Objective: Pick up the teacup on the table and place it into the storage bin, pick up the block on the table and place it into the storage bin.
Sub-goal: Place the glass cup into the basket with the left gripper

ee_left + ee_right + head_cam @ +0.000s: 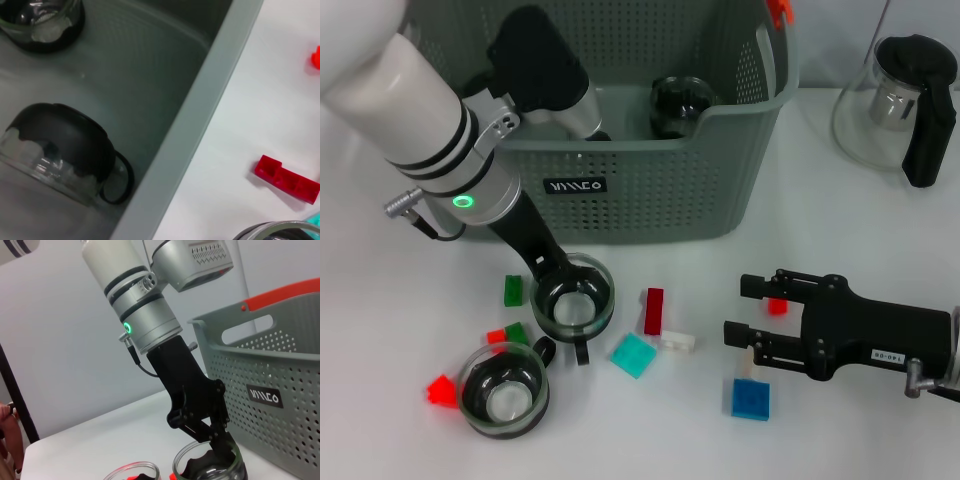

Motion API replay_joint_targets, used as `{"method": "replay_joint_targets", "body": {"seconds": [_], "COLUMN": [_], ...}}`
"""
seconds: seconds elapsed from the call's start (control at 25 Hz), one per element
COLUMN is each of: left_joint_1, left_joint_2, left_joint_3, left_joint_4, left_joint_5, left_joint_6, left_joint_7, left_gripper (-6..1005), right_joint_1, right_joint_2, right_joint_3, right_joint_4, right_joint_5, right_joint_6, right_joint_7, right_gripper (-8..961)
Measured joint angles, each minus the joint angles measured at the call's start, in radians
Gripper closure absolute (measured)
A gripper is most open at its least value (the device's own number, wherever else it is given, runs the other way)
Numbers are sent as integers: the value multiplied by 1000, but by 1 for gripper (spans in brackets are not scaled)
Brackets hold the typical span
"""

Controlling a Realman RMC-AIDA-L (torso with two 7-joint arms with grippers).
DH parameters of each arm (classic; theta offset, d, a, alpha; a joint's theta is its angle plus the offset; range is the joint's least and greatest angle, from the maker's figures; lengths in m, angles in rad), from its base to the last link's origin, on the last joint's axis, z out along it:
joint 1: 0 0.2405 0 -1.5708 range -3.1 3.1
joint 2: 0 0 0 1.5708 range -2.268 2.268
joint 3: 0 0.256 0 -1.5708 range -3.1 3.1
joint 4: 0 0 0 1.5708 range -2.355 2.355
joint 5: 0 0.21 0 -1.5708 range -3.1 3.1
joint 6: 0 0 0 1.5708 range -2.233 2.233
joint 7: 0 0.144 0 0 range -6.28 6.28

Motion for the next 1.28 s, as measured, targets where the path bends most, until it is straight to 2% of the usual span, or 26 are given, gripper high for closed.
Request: {"method": "replay_joint_targets", "body": {"seconds": [0.16,0.32,0.64,0.84,0.96,1.0,1.08,1.16,1.28], "left_joint_1": [3,-2,-22,-52,-94,-94,-148,-165,-177], "left_joint_2": [-3,-2,5,4,23,23,58,71,85], "left_joint_3": [-2,-18,-79,-184,-297,-297,-419,-458,-484], "left_joint_4": [0,30,153,275,325,325,319,303,260], "left_joint_5": [-6,-32,-33,-93,-169,-169,-247,-264,-275], "left_joint_6": [0,55,191,334,421,421,442,409,284], "left_joint_7": [1,-1,-55,-51,-51,-51,-62,-73,-90], "left_gripper": [939,941,945,951,952,952,953,949,942], "right_joint_1": [2,2,-2,2,2,1,0,-2,-3], "right_joint_2": [-1,-1,-1,-1,-1,-1,-1,-1,-1], "right_joint_3": [-2,-3,-1,-7,-8,-8,-8,-7,-5], "right_joint_4": [0,0,0,0,0,0,0,0,1], "right_joint_5": [0,0,0,0,0,0,0,0,0], "right_joint_6": [0,0,-5,-6,-5,-5,-6,-7,-8], "right_joint_7": [1,1,2,5,9,10,11,11,11], "right_gripper": [241,241,241,240,240,240,240,240,240]}}
